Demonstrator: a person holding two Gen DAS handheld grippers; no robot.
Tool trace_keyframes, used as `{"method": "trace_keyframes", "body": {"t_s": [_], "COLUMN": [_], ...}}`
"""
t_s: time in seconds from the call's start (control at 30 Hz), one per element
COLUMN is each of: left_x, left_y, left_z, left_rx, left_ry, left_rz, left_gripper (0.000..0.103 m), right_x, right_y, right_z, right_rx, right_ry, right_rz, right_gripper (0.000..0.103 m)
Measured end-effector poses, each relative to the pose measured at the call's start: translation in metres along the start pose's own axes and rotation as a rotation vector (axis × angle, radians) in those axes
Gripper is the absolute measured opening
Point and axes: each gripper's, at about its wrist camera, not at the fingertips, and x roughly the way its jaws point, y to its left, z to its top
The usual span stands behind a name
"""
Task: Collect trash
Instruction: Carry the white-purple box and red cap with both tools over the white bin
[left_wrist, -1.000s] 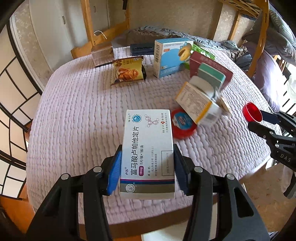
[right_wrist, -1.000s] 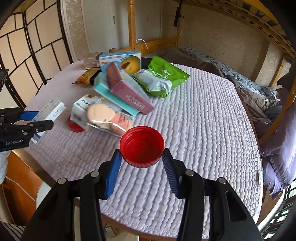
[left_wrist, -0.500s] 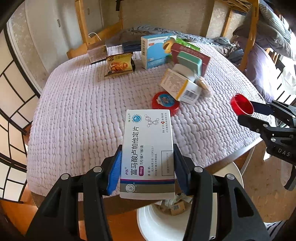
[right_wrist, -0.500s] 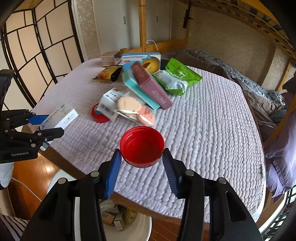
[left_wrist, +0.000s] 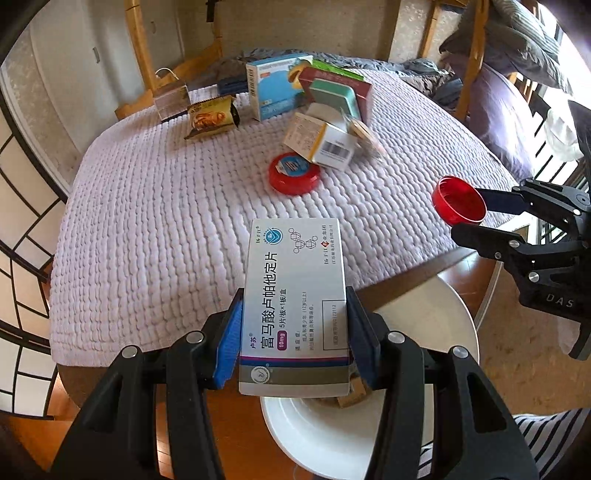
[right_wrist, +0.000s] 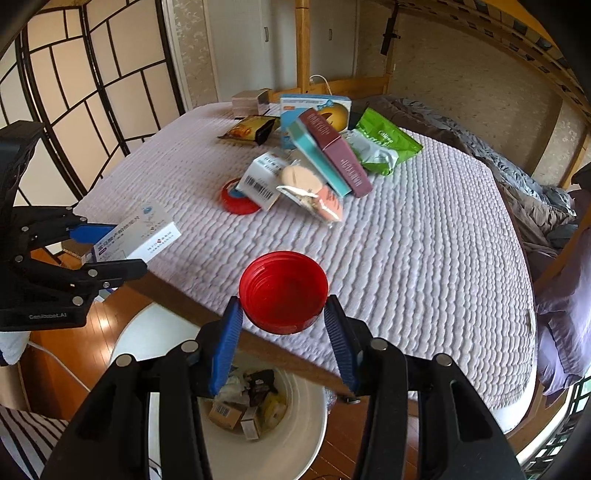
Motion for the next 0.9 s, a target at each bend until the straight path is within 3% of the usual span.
{"method": "trace_keyframes", "body": {"t_s": [0.9], "left_x": [-0.010], "left_y": [-0.037], "left_z": [-0.041], "left_rx": [0.099], "left_ry": [0.063], "left_rz": [-0.082], "left_gripper": [0.053], "right_x": [-0.016], "right_y": [0.026], "right_z": [-0.039], "right_rx": [-0.020], "right_ry": [0.060], "right_rz": [0.062], "right_gripper": [0.046]}}
